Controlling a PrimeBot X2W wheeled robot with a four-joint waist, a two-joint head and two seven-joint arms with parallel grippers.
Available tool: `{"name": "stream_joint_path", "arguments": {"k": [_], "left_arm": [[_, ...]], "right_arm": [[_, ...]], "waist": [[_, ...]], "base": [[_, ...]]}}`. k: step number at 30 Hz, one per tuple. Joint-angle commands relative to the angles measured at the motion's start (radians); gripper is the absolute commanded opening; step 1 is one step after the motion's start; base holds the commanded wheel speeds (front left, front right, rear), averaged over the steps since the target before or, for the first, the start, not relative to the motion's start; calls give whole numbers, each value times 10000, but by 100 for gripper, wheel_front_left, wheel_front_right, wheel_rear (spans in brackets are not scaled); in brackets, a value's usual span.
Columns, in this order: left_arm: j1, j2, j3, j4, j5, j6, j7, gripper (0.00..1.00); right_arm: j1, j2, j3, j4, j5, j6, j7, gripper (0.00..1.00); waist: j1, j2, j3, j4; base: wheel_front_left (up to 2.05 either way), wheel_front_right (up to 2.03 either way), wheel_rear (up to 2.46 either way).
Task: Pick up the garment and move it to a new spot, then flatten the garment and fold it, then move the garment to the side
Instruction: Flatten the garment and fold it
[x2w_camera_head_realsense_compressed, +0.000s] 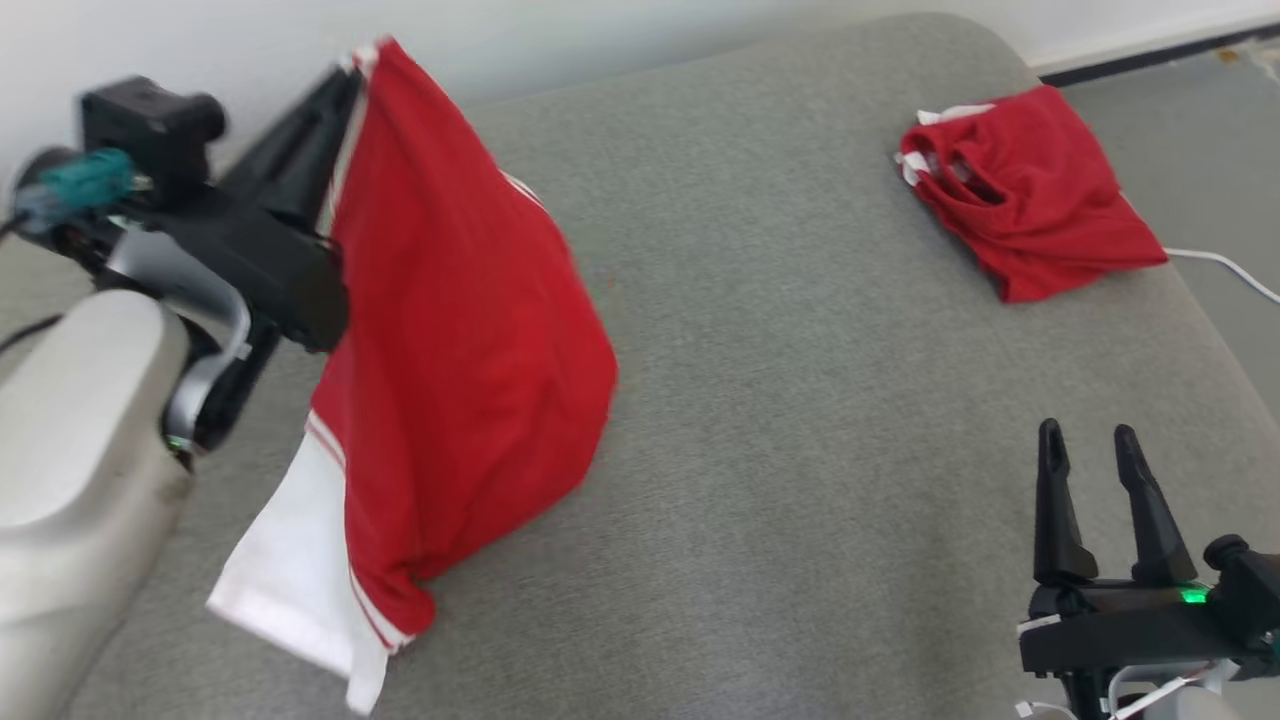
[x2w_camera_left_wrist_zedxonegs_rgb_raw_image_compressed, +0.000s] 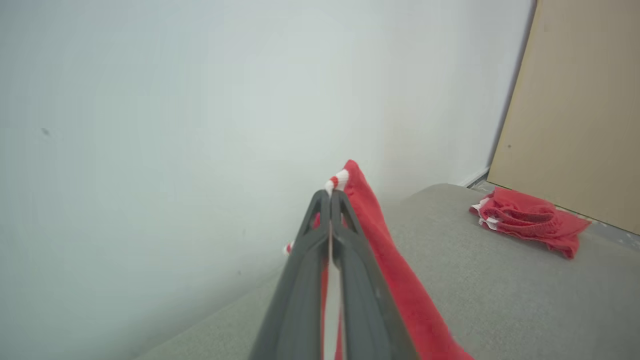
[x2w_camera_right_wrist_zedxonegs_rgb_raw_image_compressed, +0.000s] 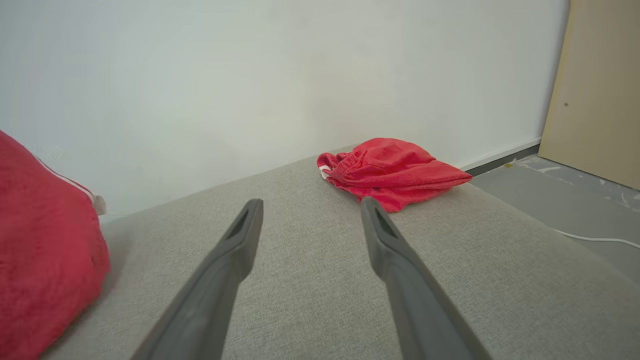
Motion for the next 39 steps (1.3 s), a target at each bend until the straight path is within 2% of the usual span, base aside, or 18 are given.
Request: {"name": "stream_joint_path", "arguments": {"k": [1, 5, 11, 17, 22, 27, 34, 39], "left_arm": [[134, 330, 268, -330, 3, 269, -177, 0], [864, 672, 505, -914, -180, 674, -279, 0], [3144, 1561, 972, -1633, -631, 1679, -639, 0], [5448, 1836, 1503, -1769, -1317, 2424, -1178, 0], [6649, 1623, 1728, -1609, -1420, 2754, -1413, 0], [7161, 1315, 2105, -1461, -1528, 2818, -1506, 0], [7363, 1523, 2907, -1668, -1228, 2945, -1537, 0], [7606, 1750, 3748, -1857, -920, 3305, -1534, 0]], "right_arm": [[164, -91, -93, -63, -105, -26, -45, 100], [332, -105, -172, -134, -200, -26, -45, 100], [456, -186, -41, -164, -241, -26, -45, 100], [506, -271, 15, -112, -237, -26, -45, 100], [590, -335, 80, -5, -204, -26, -45, 100], [636, -381, 120, 70, -240, -26, -45, 100], [679, -354, 130, 102, -228, -26, -45, 100], [621, -312, 132, 137, -148, -26, -45, 100]], "waist": [[0, -1, -373, 610], [0, -1, -555, 1053], [0, -1, -656, 1720], [0, -1, -682, 1999], [0, -1, -730, 2130], [0, -1, -821, 2249], [0, -1, -871, 2354], [0, -1, -767, 2282]], "base": [[0, 0, 0], [0, 0, 0], [0, 0, 0], [0, 0, 0], [0, 0, 0], [0, 0, 0], [0, 0, 0], [0, 0, 0]]}}
